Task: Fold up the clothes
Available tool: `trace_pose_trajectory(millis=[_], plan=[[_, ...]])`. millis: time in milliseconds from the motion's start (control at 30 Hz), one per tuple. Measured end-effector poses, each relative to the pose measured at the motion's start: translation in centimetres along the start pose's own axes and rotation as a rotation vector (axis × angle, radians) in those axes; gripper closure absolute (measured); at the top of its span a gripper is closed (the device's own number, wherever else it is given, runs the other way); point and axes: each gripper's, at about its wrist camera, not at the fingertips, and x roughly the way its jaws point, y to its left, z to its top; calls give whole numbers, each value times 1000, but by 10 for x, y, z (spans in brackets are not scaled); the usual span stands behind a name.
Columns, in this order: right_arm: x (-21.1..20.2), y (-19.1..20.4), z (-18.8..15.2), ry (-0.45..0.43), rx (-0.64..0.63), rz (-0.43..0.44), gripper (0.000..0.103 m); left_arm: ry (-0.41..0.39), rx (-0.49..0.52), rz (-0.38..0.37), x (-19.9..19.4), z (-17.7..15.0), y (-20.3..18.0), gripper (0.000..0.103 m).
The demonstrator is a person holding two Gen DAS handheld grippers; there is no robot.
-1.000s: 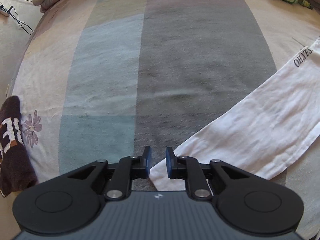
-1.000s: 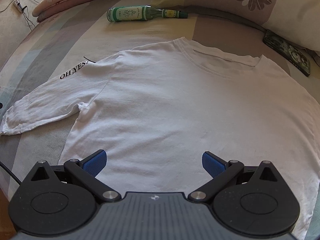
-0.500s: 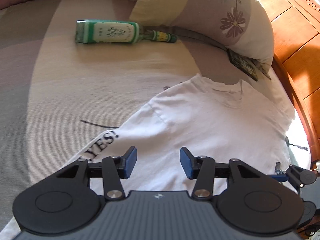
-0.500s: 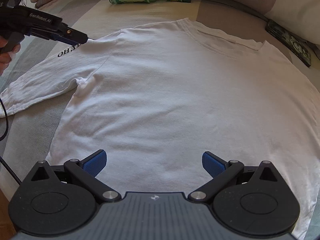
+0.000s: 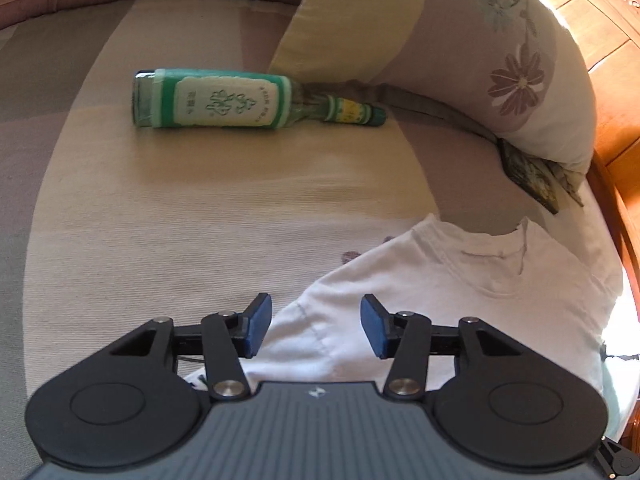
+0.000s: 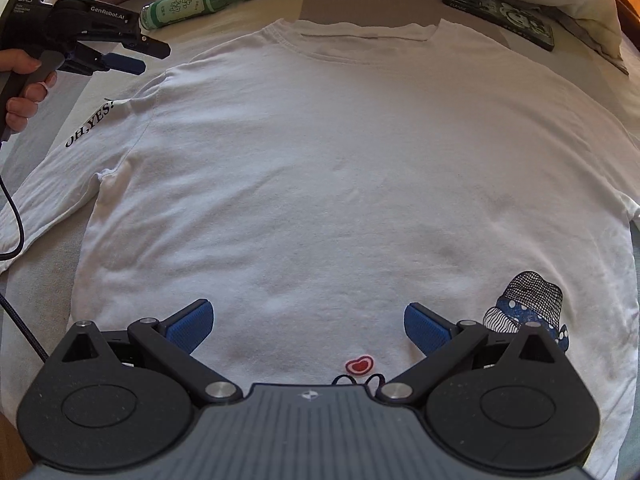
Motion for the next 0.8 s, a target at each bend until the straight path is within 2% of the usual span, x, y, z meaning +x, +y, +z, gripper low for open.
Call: trace_pose_trajectory(millis=[33, 100, 167, 200, 267, 300, 433, 500, 567, 667, 733, 800], plan=[[0, 0, -1, 2, -2, -1, 0, 31, 29, -31, 6, -3, -10, 44], [1, -2, -3, 6, -4, -8, 0, 92, 85, -87, 19, -9, -31, 39], [0, -6, -4, 1, 2, -12, 0, 128, 122, -47, 36, -17, -40, 39], [-1, -7, -5, -1, 5, -14, 0, 107, 139, 1, 42, -19, -40, 42], [-2, -12, -7, -5, 13, -19, 0, 11, 167, 56, 47, -16, -35, 41], [-3, -14, -8, -6, 17, -22, 0, -1, 179, 85, 50, -11, -32, 41], [-5, -24, -13, -10, 35, -35, 0, -17, 147, 109, 41, 15, -26, 44], [-6, -28, -14, -10, 54, -41, 0, -49, 148, 71, 22, 18, -26, 42], [-7, -32, -14, -12, 73, -38, 0, -40, 132, 13, 6, 12, -26, 35], [-5, -32, -14, -11, 75, -31, 0, 74, 75, -45, 11, -6, -20, 32], [-4, -31, -13, -11, 70, -25, 0, 128, 79, 25, 26, -20, -13, 31], [-6, -31, -14, -10, 61, -23, 0, 108, 151, 181, 33, -26, -6, 39]])
